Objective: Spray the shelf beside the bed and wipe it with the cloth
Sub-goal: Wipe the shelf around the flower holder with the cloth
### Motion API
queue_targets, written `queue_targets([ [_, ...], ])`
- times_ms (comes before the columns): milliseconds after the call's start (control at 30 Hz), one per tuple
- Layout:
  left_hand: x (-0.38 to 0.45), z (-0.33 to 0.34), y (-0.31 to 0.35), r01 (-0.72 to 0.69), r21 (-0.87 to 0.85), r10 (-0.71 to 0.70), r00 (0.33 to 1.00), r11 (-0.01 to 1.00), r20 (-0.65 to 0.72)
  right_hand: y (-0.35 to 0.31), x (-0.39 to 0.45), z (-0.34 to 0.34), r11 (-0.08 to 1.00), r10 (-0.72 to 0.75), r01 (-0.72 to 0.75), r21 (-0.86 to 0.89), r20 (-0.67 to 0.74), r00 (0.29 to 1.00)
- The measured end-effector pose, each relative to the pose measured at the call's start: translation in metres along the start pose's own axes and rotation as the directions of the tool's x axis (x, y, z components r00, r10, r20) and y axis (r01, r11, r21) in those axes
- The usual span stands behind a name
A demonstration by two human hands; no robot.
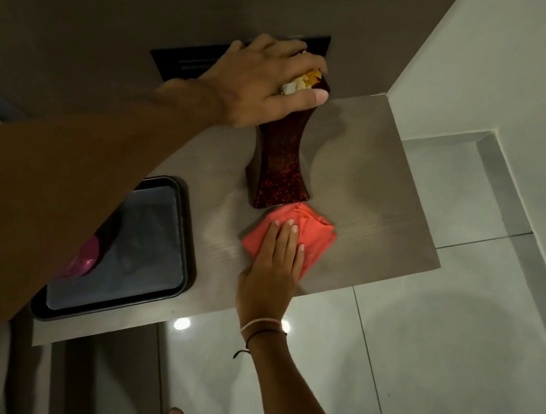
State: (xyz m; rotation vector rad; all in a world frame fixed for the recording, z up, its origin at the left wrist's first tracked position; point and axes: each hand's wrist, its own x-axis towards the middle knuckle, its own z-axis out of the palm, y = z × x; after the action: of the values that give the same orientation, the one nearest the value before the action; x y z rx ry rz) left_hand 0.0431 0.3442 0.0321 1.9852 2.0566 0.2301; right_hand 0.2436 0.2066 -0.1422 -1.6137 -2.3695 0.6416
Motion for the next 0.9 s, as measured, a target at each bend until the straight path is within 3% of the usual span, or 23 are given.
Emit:
queue_targets([
  [133,0.0,0.004,0.002,-0.012,0.031,0.012,1.0,0.999,-0.016,-0.017,0.013,0.0,0.998,0.014,-0.017,-0.062,-0.04,0.999],
  [367,-0.003,0.005,0.005,-0.023,0.052,0.025,0.999,0.998,-0.038,-0.031,0.016,0.007,0.99,-0.136,0.134,-0.043,-0.058,0.989],
  [533,-0.001,0.005,0.005,-0.032,0.061,0.034,0.999,0.998,-0.035,-0.016,0.019,0.002,0.966,-0.253,0.255,-0.044,0.036,0.967],
  [633,0.0,0.003,0.004,-0.012,0.029,0.013,0.999,1.0,-0.036,-0.006,0.019,-0.003,0.944,-0.325,0.325,-0.056,0.013,0.946],
  [767,0.002,0.002,0.004,0.007,0.016,-0.006,0.999,1.0,-0.05,0.003,0.0,0.0,0.871,-0.482,0.487,-0.069,0.074,0.873],
  [900,0.001,0.008,0.007,-0.004,0.056,0.008,0.997,0.998,-0.08,-0.003,-0.005,0.01,0.879,-0.465,0.471,-0.078,0.086,0.881],
])
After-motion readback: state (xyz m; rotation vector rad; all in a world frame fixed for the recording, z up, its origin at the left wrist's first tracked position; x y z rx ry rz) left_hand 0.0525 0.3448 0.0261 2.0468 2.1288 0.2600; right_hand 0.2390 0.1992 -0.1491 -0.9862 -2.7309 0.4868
